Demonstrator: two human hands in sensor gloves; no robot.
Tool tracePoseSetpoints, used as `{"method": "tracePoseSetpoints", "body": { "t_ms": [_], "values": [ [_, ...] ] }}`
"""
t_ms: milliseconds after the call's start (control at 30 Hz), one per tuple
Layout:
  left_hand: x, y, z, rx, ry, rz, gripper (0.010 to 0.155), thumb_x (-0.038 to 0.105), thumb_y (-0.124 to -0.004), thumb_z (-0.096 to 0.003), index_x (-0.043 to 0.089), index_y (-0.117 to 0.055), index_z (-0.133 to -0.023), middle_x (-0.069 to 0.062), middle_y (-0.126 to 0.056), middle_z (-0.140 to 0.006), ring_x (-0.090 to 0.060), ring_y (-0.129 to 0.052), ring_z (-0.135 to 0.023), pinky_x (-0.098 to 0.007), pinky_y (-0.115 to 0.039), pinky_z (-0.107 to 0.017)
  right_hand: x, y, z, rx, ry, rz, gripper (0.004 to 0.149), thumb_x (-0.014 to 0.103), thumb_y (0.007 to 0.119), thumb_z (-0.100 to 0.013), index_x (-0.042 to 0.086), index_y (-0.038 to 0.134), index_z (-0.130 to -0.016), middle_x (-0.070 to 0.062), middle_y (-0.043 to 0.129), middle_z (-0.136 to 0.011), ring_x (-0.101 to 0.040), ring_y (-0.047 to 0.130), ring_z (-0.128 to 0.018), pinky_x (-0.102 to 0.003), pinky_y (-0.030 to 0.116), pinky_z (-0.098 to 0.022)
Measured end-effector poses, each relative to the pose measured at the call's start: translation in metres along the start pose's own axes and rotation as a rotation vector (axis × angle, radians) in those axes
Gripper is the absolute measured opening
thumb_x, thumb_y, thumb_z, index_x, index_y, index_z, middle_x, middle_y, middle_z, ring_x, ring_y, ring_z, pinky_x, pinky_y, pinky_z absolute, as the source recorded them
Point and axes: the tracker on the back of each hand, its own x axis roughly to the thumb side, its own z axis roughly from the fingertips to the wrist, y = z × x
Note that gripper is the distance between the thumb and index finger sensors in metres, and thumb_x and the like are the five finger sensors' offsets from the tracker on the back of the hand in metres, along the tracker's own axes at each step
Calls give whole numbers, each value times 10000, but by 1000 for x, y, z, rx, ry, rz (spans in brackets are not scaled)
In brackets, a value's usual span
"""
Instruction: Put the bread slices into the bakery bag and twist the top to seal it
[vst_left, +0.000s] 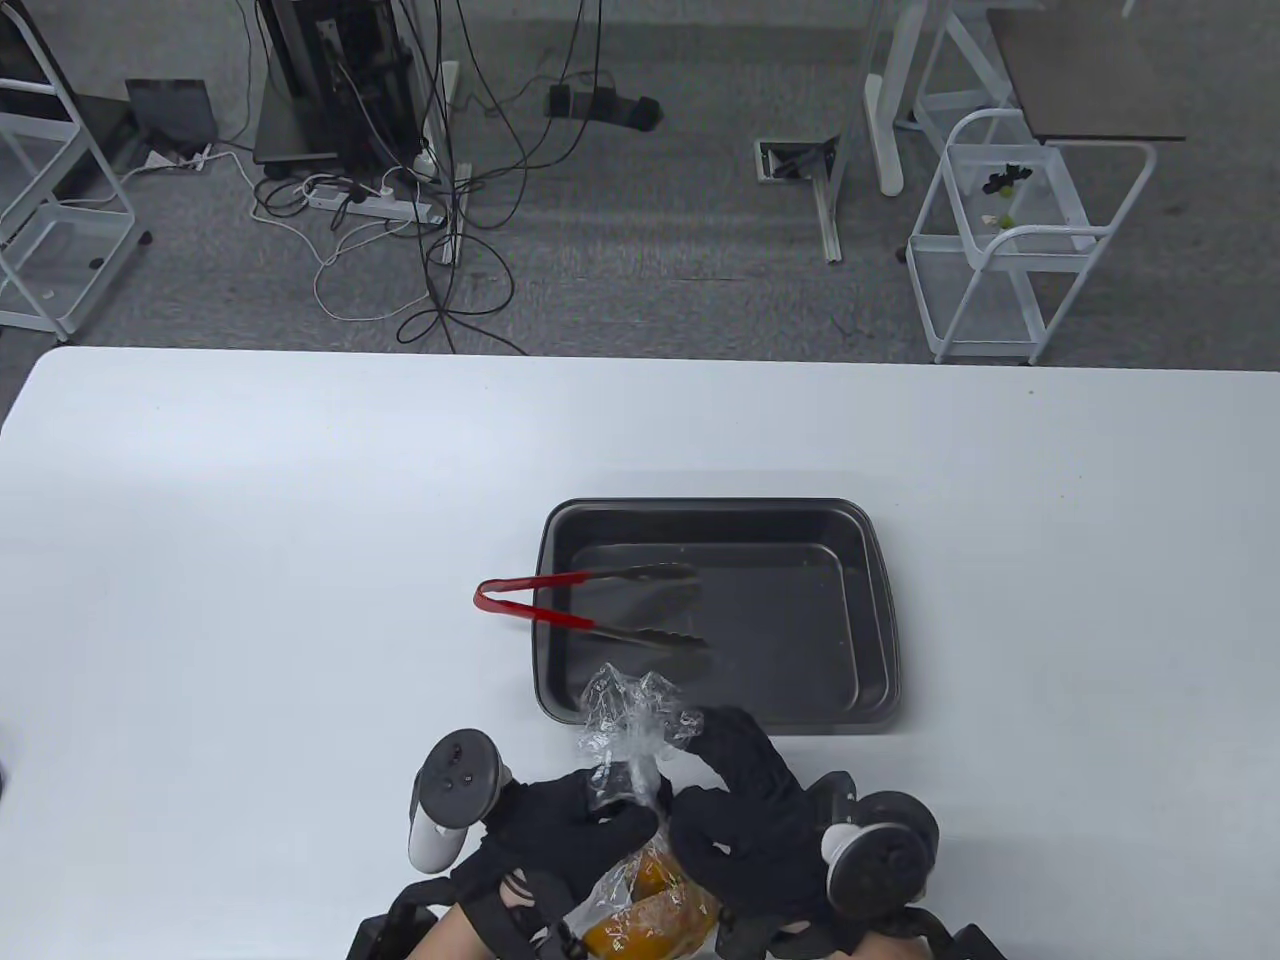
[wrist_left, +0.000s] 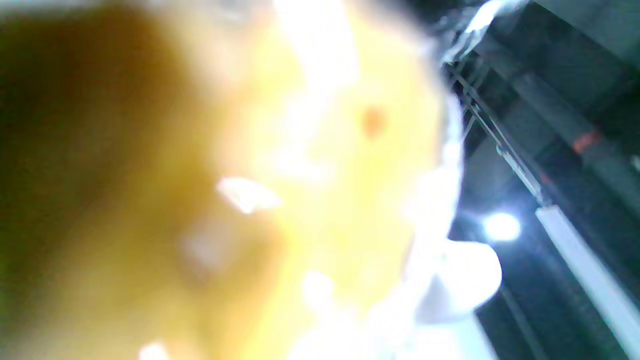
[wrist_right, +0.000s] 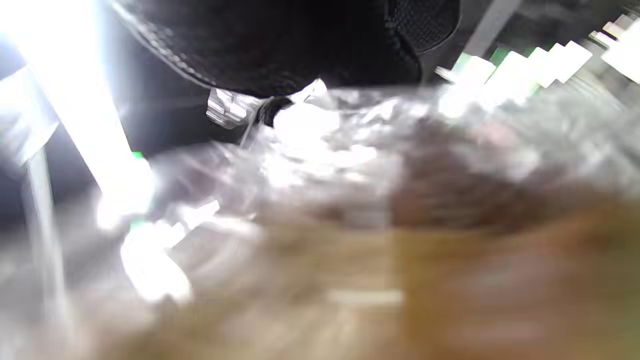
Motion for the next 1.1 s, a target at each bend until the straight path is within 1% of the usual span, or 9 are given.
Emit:
{"method": "tracePoseSetpoints", "body": {
  "t_ms": [67,233,300,400,567,667,833,933,1100],
  "values": [
    [-10,3,-3,-90,51,88,501,471,-783,-526,186,-762,-938,-72,-914,-800,-212,-966,-625,-645,-509,-814,16,3,1,27,-220,310,432,267,905,-454,-144,895,-586,-241,493,-1087,-516,545,-964,-720,371,-683],
    [-25,6,-5,-131,119,124,501,494,-766,-540,192,-761,-939,-55,-919,-796,-191,-974,-623,-629,-523,-812,40,17,10,139,-727,902,431,280,892,-449,-111,916,-629,-245,473,-1063,-530,532,-928,-716,373,-646],
    [-25,7,-5,-98,105,90,500,492,-772,-533,196,-763,-936,-56,-916,-799,-198,-968,-631,-637,-513,-808,39,18,12,142,-760,956,432,307,878,-457,-67,915,-670,-247,473,-1059,-532,529,-923,-717,372,-636],
    [-18,12,-1,1,59,-26,502,490,-769,-524,226,-738,-950,-45,-879,-844,-212,-932,-702,-654,-469,-811,22,7,9,94,-505,865,448,355,825,-471,35,880,-780,-268,494,-1063,-544,559,-922,-727,392,-640],
    [-4,15,8,162,15,-188,500,452,-793,-493,283,-734,-960,-79,-683,-1074,-383,-708,-1015,-702,-365,-812,-20,-7,14,55,81,427,689,456,765,-484,-37,704,-962,-313,341,-1120,-602,430,-983,-752,339,-686],
    [-2,12,10,165,8,-225,502,435,-787,-482,312,-728,-965,-135,-485,-1173,-481,-492,-1103,-703,-296,-814,-38,-5,18,148,150,360,751,560,705,-479,-4,717,-974,-325,373,-1123,-621,451,-978,-759,393,-663],
    [0,8,11,147,-12,-232,499,420,-784,-463,343,-748,-954,-141,-472,-1180,-479,-468,-1111,-706,-294,-809,-66,18,25,442,329,-190,835,569,761,-472,-6,591,-1053,-338,222,-1136,-655,280,-991,-781,268,-660],
    [-1,7,11,149,-5,-242,498,424,-778,-461,346,-750,-952,-136,-492,-1176,-491,-487,-1102,-711,-290,-804,-64,27,27,528,303,-104,838,546,816,-463,36,549,-1072,-318,208,-1140,-638,253,-999,-772,247,-667],
    [-2,5,11,148,1,-253,503,437,-765,-470,347,-727,-963,-128,-512,-1168,-474,-491,-1104,-709,-287,-806,-50,29,25,397,221,31,605,402,843,-456,-27,792,-880,-293,457,-1112,-598,479,-983,-756,367,-666]
  ]
}}
